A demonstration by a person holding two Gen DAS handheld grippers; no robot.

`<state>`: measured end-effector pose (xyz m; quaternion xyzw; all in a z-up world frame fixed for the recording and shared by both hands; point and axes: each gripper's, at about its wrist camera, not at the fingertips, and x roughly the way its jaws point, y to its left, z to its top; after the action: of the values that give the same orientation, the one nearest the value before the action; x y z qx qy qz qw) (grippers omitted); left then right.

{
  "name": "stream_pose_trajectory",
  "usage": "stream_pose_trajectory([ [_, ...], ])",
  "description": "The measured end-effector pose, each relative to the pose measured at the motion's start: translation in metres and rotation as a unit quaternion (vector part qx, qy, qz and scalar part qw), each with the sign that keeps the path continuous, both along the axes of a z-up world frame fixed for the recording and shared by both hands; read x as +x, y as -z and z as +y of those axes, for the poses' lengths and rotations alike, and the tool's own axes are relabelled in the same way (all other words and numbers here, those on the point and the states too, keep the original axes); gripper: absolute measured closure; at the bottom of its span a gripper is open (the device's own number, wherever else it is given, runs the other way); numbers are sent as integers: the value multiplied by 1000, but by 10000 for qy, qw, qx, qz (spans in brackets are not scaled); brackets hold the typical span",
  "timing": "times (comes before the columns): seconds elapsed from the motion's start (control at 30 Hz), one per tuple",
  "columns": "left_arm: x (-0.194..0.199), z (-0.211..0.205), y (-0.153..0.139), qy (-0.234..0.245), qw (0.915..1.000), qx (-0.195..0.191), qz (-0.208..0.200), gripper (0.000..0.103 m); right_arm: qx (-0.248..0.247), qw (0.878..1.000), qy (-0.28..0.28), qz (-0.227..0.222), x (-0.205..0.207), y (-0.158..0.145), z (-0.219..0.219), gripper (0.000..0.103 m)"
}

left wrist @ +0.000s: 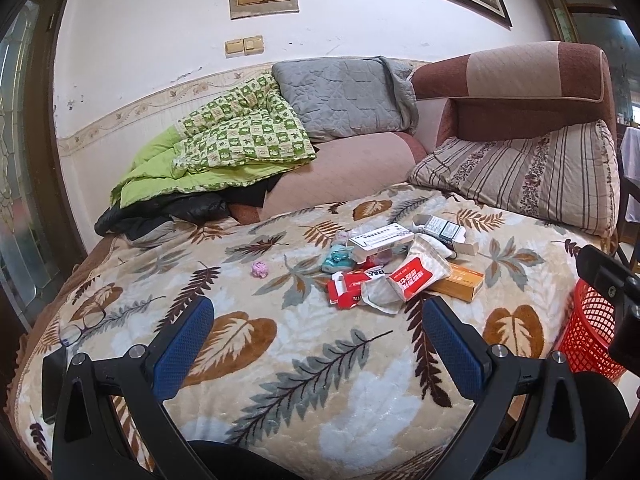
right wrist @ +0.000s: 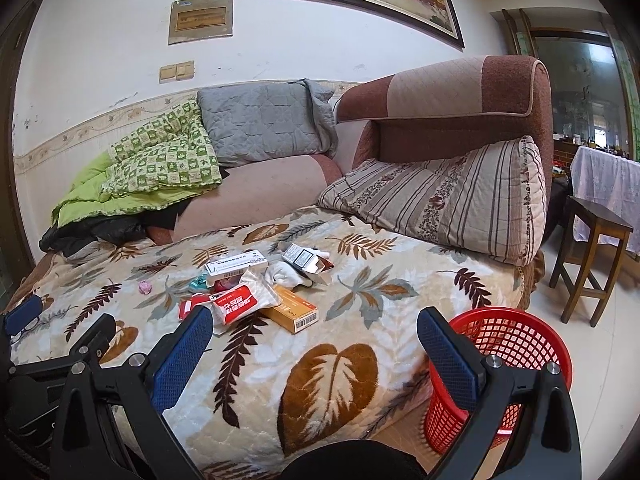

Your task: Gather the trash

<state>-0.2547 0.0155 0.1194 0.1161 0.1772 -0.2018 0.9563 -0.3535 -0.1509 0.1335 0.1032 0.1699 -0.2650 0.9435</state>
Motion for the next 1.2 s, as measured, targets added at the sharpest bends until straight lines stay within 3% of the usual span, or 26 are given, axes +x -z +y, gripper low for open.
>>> stream_pose_trajectory([
  [0.7, 20, 11, 10, -68, 9995, -52, 318, 0, 19, 9994, -97, 322, 17, 10, 3, 0],
  [1.2, 52, 8, 33, -98, 9948, -63, 1010, 0, 560, 9951, -278, 765, 54, 28, -15, 0],
])
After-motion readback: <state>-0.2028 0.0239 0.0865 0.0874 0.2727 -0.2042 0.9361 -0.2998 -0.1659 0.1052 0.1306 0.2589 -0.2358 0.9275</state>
